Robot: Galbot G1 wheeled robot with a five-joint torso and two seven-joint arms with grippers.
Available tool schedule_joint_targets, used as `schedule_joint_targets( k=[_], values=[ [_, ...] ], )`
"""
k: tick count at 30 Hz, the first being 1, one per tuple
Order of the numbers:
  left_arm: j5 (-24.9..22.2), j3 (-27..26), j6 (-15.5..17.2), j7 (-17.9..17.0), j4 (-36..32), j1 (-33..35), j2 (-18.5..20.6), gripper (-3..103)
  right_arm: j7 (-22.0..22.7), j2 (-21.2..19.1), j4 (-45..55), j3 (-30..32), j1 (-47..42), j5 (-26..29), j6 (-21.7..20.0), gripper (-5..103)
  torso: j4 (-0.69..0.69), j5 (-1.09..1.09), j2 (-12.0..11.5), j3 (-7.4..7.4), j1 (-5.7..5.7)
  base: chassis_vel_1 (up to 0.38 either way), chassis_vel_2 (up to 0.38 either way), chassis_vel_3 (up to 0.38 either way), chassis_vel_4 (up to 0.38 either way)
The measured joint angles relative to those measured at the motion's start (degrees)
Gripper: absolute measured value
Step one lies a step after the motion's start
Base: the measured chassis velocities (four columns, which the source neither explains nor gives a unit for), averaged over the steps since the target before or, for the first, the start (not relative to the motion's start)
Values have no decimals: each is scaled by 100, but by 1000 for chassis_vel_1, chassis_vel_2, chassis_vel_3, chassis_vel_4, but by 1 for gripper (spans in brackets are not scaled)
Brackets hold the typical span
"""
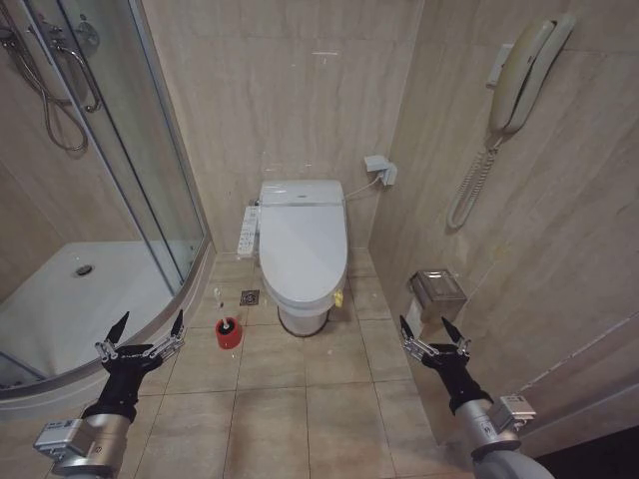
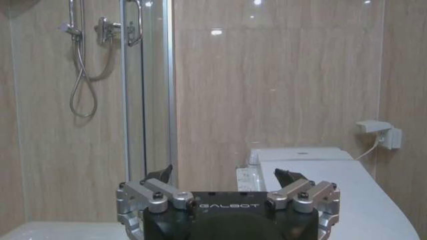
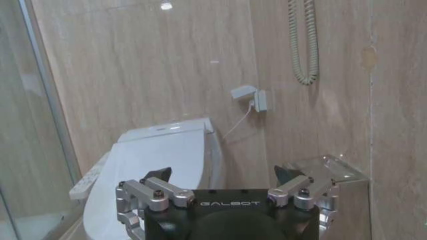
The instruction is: Open the toilet lid, clean the toilet bowl with a toilet brush, close the toilet lid, and flush.
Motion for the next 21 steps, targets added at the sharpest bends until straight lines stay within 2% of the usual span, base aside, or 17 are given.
schedule_joint_targets(
  k=[9, 15, 21],
  values=[
    [0, 0, 0, 0, 0, 0, 0, 100, -103, -15, -63, 32, 15, 90, 95, 100, 0, 0, 0, 0, 0, 0, 0, 0, 0],
    [0, 0, 0, 0, 0, 0, 0, 100, -375, -43, -218, 182, 17, 230, 339, 100, 0, 0, 0, 0, 0, 0, 0, 0, 0],
    [0, 0, 0, 0, 0, 0, 0, 100, -384, -52, -275, 207, 26, 331, 382, 100, 0, 0, 0, 0, -2, 0, 0, 0, 0]
  ],
)
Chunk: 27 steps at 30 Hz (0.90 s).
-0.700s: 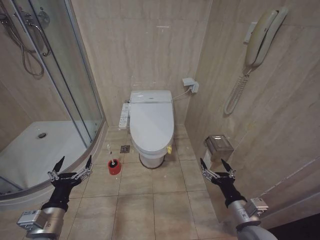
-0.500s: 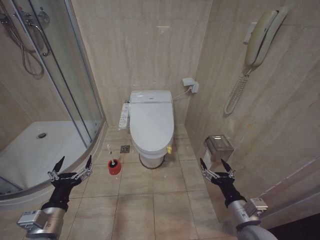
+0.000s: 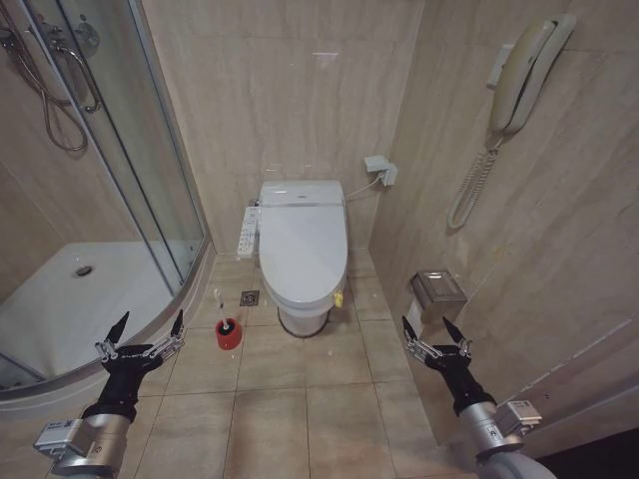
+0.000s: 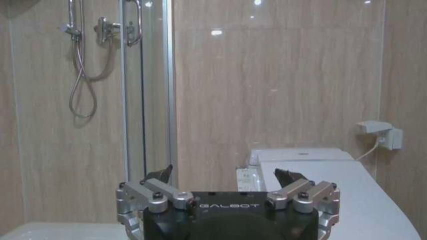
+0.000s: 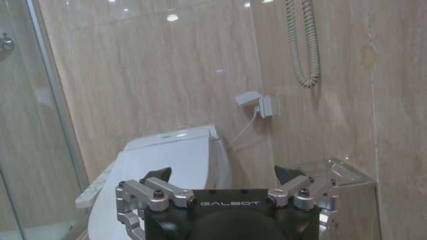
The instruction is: Open the toilet lid, clean the toilet bowl with a toilet brush, close the toilet lid, and flush.
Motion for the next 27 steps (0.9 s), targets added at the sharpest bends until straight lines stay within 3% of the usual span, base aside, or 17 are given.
schedule_joint_targets(
  k=[14, 18, 24, 27],
  values=[
    [0, 0, 0, 0, 0, 0, 0, 100, 83, 58, 68, -52, 1, 10, 9, 100, 3, 0, -1, 1, 3, -166, 166, 169, -167],
    [0, 0, 0, 1, 0, -2, 0, 100, 240, 71, 100, -71, 2, -92, 4, 100, -3, -2, -3, 4, 9, -236, 219, 175, -212],
    [0, 0, 0, 0, 0, 0, 0, 100, 285, 72, 132, -54, -34, -165, -9, 100, 5, 0, -3, 1, 4, -82, 101, 68, -48],
    [0, 0, 0, 0, 0, 0, 0, 100, 283, 82, 150, -49, -41, -176, -8, 100, 0, -1, -1, -1, -1, 21, -60, -24, 41]
  ],
)
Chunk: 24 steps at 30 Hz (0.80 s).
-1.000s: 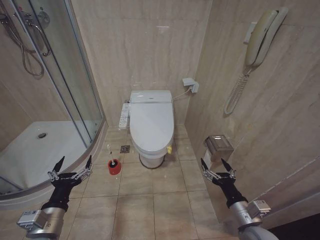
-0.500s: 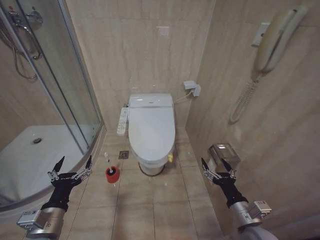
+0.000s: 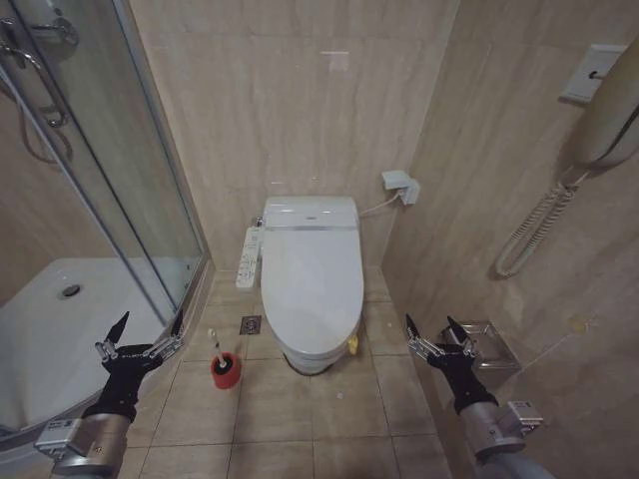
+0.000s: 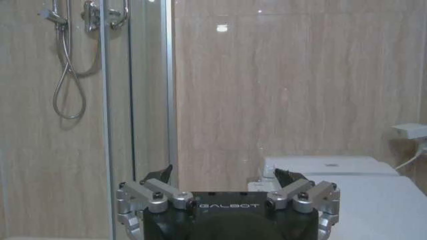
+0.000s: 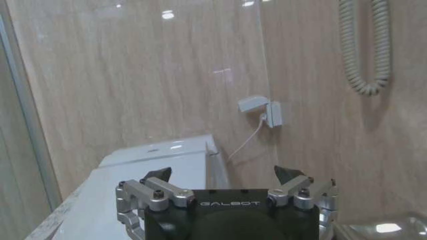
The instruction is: Open the toilet lid, clean the toilet bowl with a toilet brush, close the toilet lid, and flush.
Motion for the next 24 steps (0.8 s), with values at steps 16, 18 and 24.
schedule_joint_targets(
  k=[16, 18, 24],
  values=[
    [0, 0, 0, 0, 0, -2, 0, 100, -38, 98, -27, 55, 47, -45, 90, 100, 0, 0, -1, 3, 8, -44, 48, 41, -50],
    [0, 0, 0, 0, 0, -1, 0, 100, -34, 93, -31, 92, 56, -68, 69, 100, -2, 0, -1, 3, 5, 0, 0, 0, 0],
    [0, 0, 0, 0, 0, 0, 0, 100, 32, 81, -130, 100, 100, -77, 36, 100, 1, 1, 1, 0, -1, 13, -19, -3, 9]
  ],
)
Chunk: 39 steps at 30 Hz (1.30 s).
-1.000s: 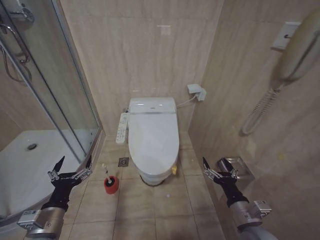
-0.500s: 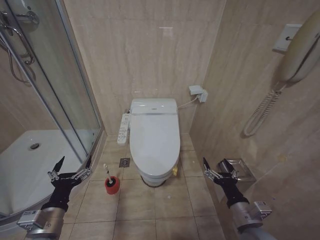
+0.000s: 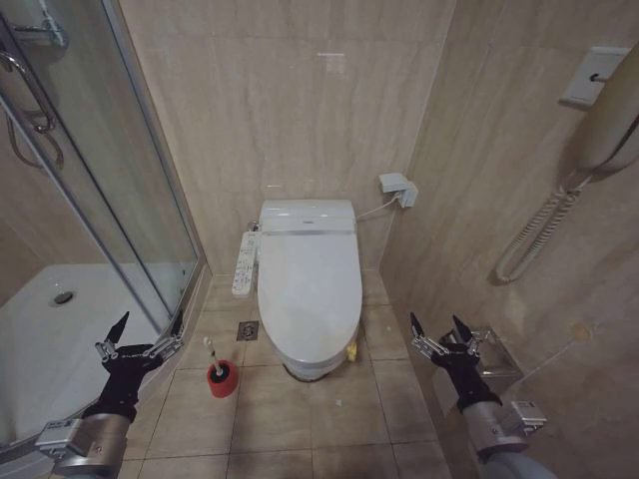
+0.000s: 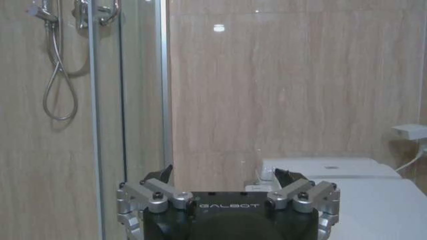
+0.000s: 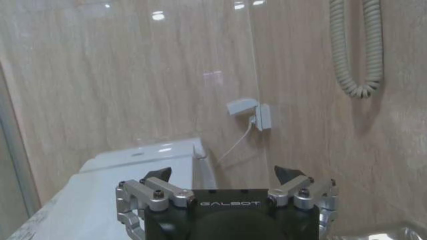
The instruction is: Open the toilet lid, clean the toilet bowl with a toilet brush, close the toilet lid, and flush.
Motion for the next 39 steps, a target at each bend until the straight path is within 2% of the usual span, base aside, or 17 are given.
schedule_joint_targets(
  k=[10, 12, 17, 26, 39],
  values=[
    [0, 0, 0, 0, 0, -2, 0, 100, -171, -31, -249, -39, 211, 33, 124, 100, -1, -1, -2, 2, 7, -53, 54, 49, -55],
    [0, 0, 0, 0, 0, -2, 0, 100, -332, -94, -328, -40, 222, -84, 147, 100, -2, 0, -2, 2, 7, -12, 21, 28, -6],
    [0, 0, 0, 0, 0, -1, 0, 100, -358, -196, -463, -172, 197, -316, 46, 100, -1, 0, -1, 1, 3, 0, 0, 0, 0],
    [0, 0, 0, 0, 0, -1, 0, 100, -248, -574, -1049, -1015, 172, -620, 54, 100, 0, 0, -1, 1, 3, 0, 0, 0, 0],
    [0, 0, 0, 0, 0, -1, 0, 100, -3, -1046, -2185, -1608, 684, -675, 212, 100, -1, 0, -1, 1, 3, 0, 0, 0, 0]
  ],
)
